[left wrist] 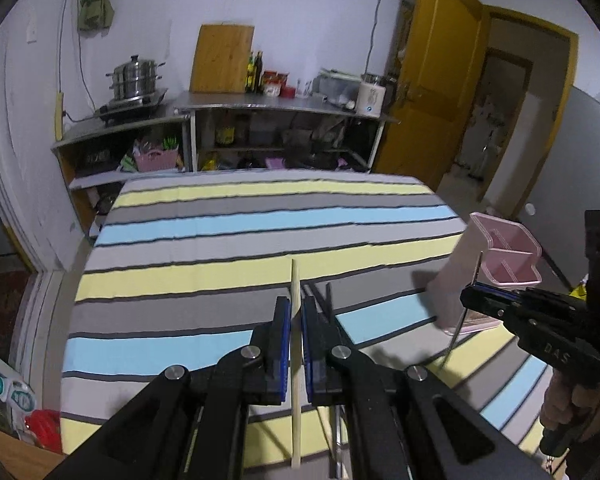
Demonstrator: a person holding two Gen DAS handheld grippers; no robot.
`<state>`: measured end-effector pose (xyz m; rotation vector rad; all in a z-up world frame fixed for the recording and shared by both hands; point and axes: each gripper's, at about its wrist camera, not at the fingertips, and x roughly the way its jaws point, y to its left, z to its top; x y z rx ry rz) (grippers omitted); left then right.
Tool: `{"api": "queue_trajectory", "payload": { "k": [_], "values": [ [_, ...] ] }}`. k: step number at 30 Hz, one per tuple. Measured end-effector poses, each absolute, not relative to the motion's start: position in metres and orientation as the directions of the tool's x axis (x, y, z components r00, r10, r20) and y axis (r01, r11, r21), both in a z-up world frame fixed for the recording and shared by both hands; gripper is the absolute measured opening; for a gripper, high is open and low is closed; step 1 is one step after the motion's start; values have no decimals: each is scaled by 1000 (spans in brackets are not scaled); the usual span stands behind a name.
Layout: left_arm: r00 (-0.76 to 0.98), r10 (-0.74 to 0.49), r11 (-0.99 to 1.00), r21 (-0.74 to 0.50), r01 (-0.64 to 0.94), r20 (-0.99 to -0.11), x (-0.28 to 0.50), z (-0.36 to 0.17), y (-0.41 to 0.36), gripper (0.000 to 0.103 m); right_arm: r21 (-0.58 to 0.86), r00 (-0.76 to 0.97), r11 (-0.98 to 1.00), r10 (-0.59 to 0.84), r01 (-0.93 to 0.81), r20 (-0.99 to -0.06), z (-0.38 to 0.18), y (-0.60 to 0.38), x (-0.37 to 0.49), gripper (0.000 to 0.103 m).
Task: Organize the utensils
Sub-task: 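Lift the black chopstick with the right tool and drop it into the pink caddy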
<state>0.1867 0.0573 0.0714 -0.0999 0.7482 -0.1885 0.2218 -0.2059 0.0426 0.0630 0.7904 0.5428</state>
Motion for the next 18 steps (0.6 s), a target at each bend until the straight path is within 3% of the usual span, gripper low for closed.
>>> {"api": "queue_trajectory", "payload": {
  "k": [18],
  "values": [
    [741, -338, 941, -208, 267, -580, 158, 156, 5, 5, 252, 686, 874, 482, -415, -545, 104, -257, 181, 5]
  ]
}}
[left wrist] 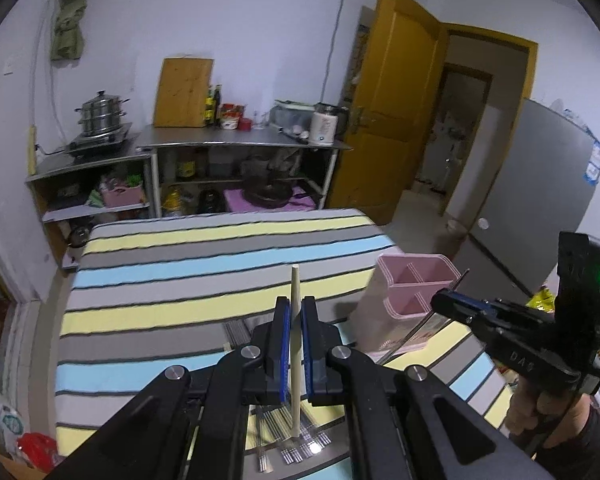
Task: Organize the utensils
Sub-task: 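Lift the black chopstick with the right tool and drop it into the pink caddy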
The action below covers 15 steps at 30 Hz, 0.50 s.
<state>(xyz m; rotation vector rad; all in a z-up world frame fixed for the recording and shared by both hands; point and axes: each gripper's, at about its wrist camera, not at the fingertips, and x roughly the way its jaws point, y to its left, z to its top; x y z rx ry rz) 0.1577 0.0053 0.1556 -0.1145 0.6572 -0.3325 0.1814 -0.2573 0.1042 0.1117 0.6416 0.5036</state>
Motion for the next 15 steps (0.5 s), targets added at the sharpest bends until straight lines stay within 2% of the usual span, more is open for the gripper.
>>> {"api": "queue_trajectory", "payload": {
  "k": [15],
  "values": [
    [704, -494, 870, -285, 403, -511, 223, 186, -104, 5, 265, 822, 933, 344, -245, -453, 150, -349, 204, 5]
  ]
}}
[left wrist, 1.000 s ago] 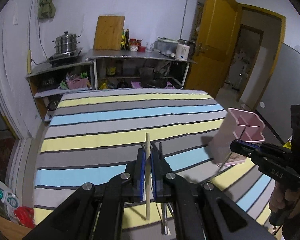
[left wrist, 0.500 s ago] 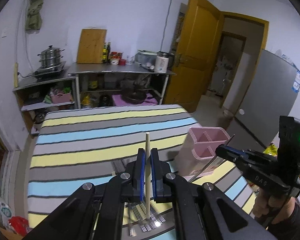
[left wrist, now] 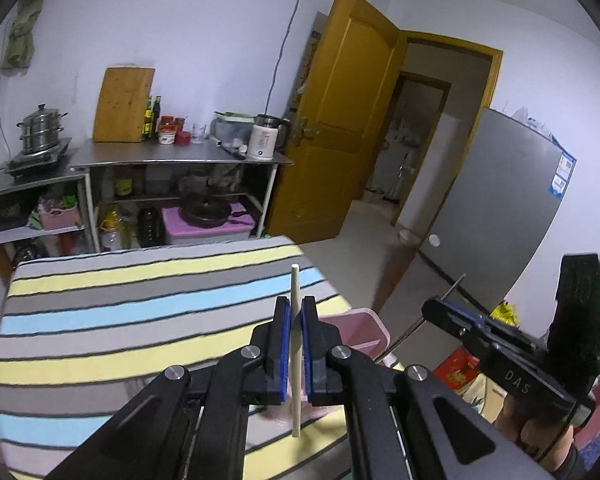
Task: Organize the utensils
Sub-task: 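Lift the black chopstick with the right tool and drop it into the pink caddy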
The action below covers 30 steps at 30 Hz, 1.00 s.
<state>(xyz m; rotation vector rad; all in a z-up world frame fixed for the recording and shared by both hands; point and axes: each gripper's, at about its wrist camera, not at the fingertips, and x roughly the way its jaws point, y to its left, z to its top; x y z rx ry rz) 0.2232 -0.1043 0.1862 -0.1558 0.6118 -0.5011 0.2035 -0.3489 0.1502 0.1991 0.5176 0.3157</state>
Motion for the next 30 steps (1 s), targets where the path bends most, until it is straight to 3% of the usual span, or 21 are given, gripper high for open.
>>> {"api": "queue_trajectory", "payload": {
  "k": [8, 22, 30],
  "values": [
    [703, -520, 854, -321, 410, -485, 258, 181, -131, 5, 290, 835, 935, 320, -203, -447, 142, -364, 223, 5],
    [664, -486, 874, -311, 373, -569, 290, 110, -141, 5, 323, 748, 932, 332, -166, -574, 73, -358, 257, 5],
    [640, -493, 870, -324, 372, -589, 291, 95, -135, 8, 329, 713, 934, 325, -139, -622, 54, -361, 266, 7]
  ]
}}
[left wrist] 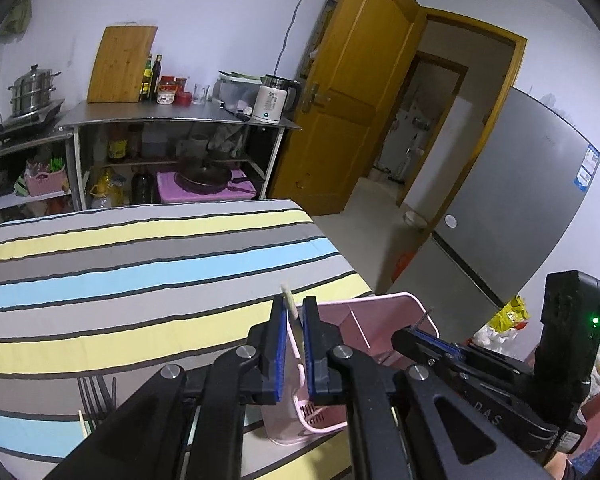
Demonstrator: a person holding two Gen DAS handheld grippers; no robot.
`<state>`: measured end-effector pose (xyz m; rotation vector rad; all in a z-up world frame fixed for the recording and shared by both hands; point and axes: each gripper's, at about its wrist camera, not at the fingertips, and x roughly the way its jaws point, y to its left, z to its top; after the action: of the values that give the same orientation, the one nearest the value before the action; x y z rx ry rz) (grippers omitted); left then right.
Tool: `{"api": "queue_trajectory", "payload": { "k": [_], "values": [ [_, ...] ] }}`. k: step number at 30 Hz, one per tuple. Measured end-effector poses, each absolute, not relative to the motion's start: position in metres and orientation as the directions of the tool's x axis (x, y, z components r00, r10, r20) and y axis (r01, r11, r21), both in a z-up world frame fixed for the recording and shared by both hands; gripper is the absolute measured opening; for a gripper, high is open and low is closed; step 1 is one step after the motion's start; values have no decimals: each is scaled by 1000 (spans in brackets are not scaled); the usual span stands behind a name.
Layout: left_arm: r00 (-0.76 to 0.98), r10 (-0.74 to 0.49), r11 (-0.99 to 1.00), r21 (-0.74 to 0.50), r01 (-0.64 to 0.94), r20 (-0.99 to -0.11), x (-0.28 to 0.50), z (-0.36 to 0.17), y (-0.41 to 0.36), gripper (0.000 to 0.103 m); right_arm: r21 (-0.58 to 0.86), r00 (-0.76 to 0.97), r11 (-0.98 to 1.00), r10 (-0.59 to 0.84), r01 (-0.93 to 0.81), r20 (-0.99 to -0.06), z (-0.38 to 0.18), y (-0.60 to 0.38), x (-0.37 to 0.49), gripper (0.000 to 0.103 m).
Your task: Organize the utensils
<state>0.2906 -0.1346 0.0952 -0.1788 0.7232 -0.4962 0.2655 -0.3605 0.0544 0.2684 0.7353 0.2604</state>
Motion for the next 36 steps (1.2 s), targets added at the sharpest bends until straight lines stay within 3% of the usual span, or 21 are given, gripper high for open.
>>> {"api": "queue_trajectory", "payload": {
  "k": [5, 21, 36],
  "values": [
    [646, -503, 864, -329, 380, -575, 284, 101, -128, 23, 328, 729, 936, 315, -130, -608, 60, -366, 257, 15],
    [750, -430, 902, -277, 331, -503, 196, 120, -54, 24, 324, 789, 930, 327, -172, -520, 93, -363, 192, 15],
    [731, -271, 959, -243, 147, -626, 137, 45, 28, 24, 314, 705, 898, 438, -309, -558, 67, -303, 150, 15]
  ]
}}
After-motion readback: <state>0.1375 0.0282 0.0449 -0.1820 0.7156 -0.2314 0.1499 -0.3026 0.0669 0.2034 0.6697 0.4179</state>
